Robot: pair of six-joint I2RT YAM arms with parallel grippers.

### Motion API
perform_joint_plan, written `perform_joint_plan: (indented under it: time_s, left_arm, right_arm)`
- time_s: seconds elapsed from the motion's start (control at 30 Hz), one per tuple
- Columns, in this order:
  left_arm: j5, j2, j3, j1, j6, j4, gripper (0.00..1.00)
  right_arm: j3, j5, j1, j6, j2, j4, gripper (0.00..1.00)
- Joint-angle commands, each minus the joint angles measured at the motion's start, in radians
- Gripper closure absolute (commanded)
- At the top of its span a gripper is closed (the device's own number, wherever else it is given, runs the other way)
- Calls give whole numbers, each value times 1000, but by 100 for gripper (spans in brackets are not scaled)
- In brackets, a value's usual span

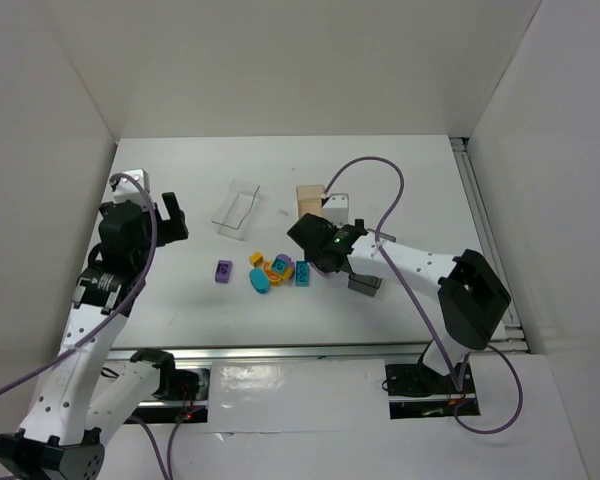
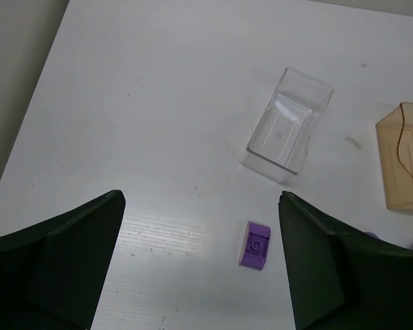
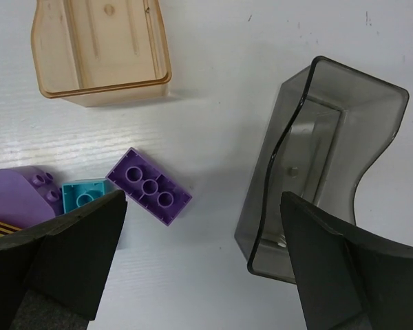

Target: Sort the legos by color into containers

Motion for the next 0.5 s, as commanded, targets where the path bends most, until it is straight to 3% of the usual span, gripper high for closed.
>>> perform_joint_plan:
  time_s: [0.0, 0.17, 0.23, 0.33, 0.47]
  left_arm:
    - [76, 47, 30, -1, -2, 1, 0]
    - [96, 104, 59, -1, -76, -54, 0]
    - [244, 113, 59, -1, -85, -54, 0]
    - [358, 184, 96, -1, -94, -99, 0]
    - [432, 207, 96, -1, -94, -120, 0]
  right_arm:
    - [-4, -12, 12, 4, -30, 62, 0]
    - [-59, -166, 12, -92, -100, 180, 0]
    - [-93, -234, 12, -166, -163, 245, 0]
    - [-136, -410, 12, -275, -230, 372, 2]
    - [-78, -526, 2, -401, -183, 325, 7]
